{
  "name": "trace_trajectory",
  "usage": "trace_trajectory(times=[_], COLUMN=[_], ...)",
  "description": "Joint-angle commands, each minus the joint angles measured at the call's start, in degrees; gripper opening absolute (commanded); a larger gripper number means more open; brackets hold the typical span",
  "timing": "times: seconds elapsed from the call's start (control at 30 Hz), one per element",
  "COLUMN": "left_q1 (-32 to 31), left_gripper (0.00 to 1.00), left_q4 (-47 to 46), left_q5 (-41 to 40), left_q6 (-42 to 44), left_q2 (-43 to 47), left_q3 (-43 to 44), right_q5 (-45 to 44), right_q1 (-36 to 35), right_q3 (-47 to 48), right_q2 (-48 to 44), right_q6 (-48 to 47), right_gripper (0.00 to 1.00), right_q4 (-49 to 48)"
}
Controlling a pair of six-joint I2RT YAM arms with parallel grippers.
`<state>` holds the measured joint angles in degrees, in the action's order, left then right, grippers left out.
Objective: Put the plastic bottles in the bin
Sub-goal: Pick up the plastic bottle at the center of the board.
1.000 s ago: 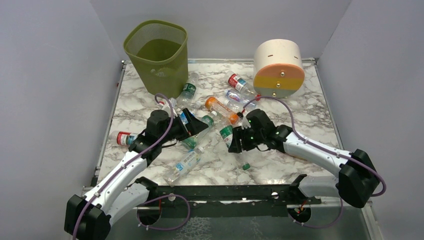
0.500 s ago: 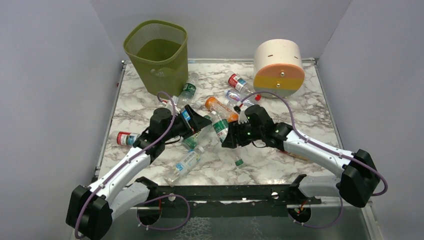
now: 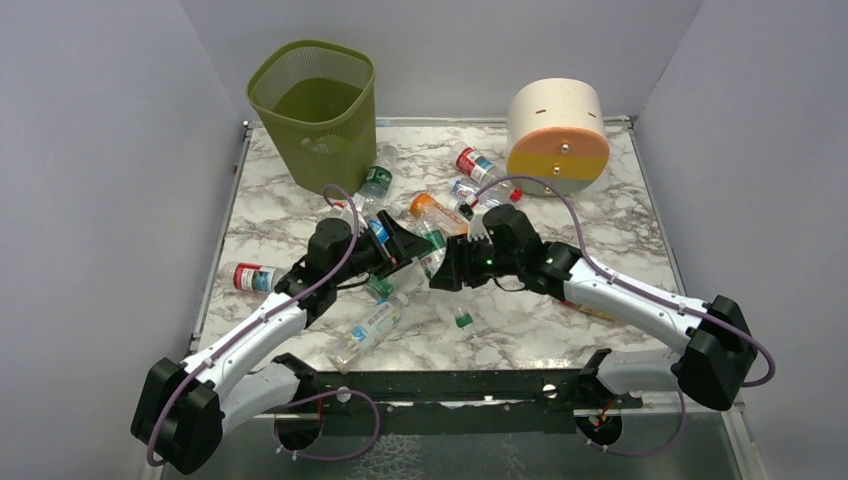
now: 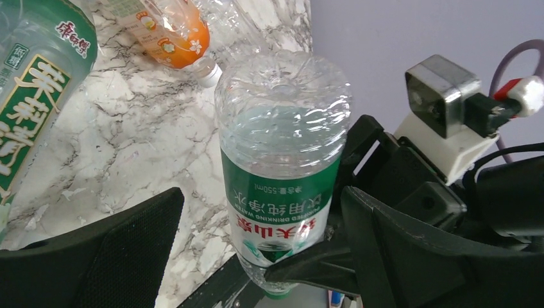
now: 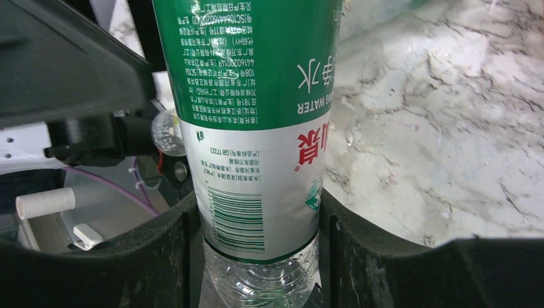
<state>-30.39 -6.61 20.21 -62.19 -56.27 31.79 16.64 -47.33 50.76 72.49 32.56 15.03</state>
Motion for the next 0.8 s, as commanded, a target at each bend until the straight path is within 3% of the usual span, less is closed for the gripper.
trace_trajectory(times=[0.0,0.23,0.77], left_q1=[-1.8,-3.8,-4.8], left_gripper=[0.99,0.97,0.67], left_q4=[-2.8,-3.1,-2.8], left_q5=[-3.0,-5.6,-8.5], left_q6=[-0.9,-1.0,-1.0], left_q2=[-0.8,-1.8,-1.0], left_q3=[-0.3,0.3,0.1], right_q5=[0.9,0.6,-0.2], right_q1=[-1.1,-2.3,-3.4], right_q3=[2.8,3.6,4.0], right_q2=[1.3,2.6,2.7], right_q6=[1.1,2.0,3.4], right_gripper=[0.56,0.55,0.56], right_q4=[-3.1,-4.2,-4.8])
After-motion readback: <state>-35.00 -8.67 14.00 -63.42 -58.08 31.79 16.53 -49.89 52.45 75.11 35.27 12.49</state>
